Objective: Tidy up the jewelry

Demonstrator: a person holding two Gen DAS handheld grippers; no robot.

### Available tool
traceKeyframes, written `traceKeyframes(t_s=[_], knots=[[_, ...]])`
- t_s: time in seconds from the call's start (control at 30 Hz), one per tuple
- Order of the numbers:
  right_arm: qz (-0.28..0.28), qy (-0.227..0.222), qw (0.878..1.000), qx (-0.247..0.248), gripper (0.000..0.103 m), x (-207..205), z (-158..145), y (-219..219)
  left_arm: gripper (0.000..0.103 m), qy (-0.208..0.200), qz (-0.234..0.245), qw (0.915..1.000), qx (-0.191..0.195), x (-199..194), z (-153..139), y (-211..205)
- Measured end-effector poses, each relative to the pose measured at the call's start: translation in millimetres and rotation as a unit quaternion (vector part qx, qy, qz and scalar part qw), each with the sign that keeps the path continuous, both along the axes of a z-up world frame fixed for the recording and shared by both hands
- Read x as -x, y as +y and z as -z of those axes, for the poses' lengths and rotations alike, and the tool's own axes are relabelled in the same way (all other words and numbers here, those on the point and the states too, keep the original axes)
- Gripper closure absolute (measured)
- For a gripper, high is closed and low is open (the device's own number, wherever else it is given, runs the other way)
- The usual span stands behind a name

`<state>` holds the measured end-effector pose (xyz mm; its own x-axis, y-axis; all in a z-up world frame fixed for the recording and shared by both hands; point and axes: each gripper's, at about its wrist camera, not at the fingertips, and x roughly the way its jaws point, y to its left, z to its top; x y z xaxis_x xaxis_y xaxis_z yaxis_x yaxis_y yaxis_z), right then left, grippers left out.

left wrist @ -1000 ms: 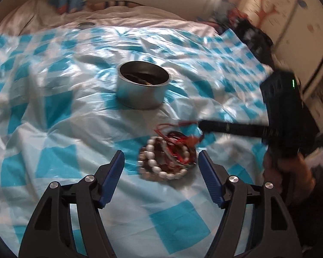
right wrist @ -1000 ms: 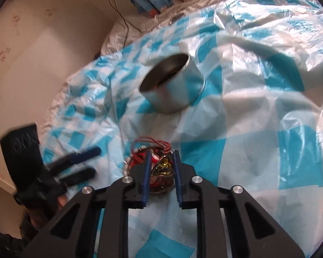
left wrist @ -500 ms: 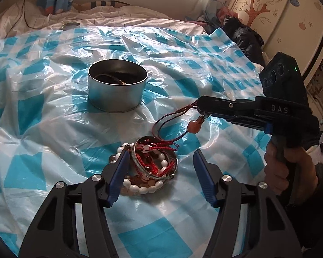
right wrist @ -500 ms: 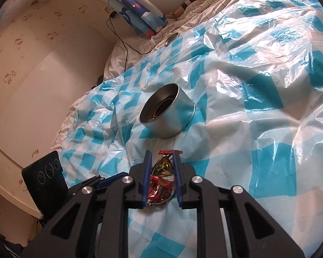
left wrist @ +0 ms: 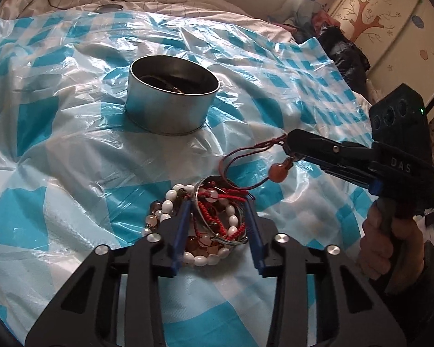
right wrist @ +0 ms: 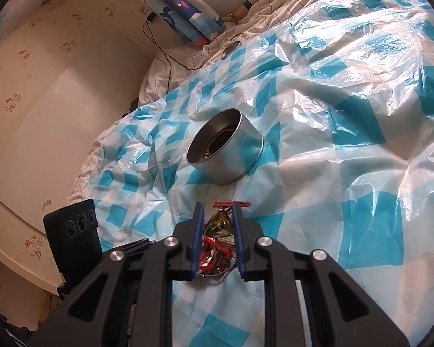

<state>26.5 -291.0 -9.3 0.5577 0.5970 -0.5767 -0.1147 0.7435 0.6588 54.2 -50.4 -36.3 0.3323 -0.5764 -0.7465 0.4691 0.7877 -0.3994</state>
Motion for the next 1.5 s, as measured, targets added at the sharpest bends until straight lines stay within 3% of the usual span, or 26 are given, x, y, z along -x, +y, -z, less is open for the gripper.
traceKeyframes(t_s=[0.27,0.43,0.77,1.1,1.17,1.5], knots=[[0.002,0.003,1.0,-0.001,0.083,-1.5,3.2,-2.7,0.081,-0.016,-0.002,0.9999,-0.003,-0.8,-6.4,-1.3],[0.006,0.007,1.0,0.002,0.083,-1.6,5.0,-4.4,0.094,-0.027,0.001,0.9995,-0.015,-1.0,-9.0,-3.3],[0.023,0.009,1.0,-0.001,0.083,-0.3,5.5,-13.2,0.098,-0.031,0.009,0.9994,-0.015,-0.4,-12.6,-3.5],[0.031,-0.012,0.999,-0.025,0.083,2.9,-6.1,-21.6,0.098,-0.016,-0.019,0.9979,0.06,-13.8,-31.4,33.3],[0.031,-0.016,0.999,-0.026,0.083,3.1,-8.9,-20.3,0.098,-0.001,-0.021,0.9956,0.091,-17.3,-31.3,40.2],[0.028,-0.046,0.998,-0.039,0.083,4.8,-22.3,-21.3,0.098,0.018,-0.015,0.9847,0.173,-23.2,-37.3,52.8]])
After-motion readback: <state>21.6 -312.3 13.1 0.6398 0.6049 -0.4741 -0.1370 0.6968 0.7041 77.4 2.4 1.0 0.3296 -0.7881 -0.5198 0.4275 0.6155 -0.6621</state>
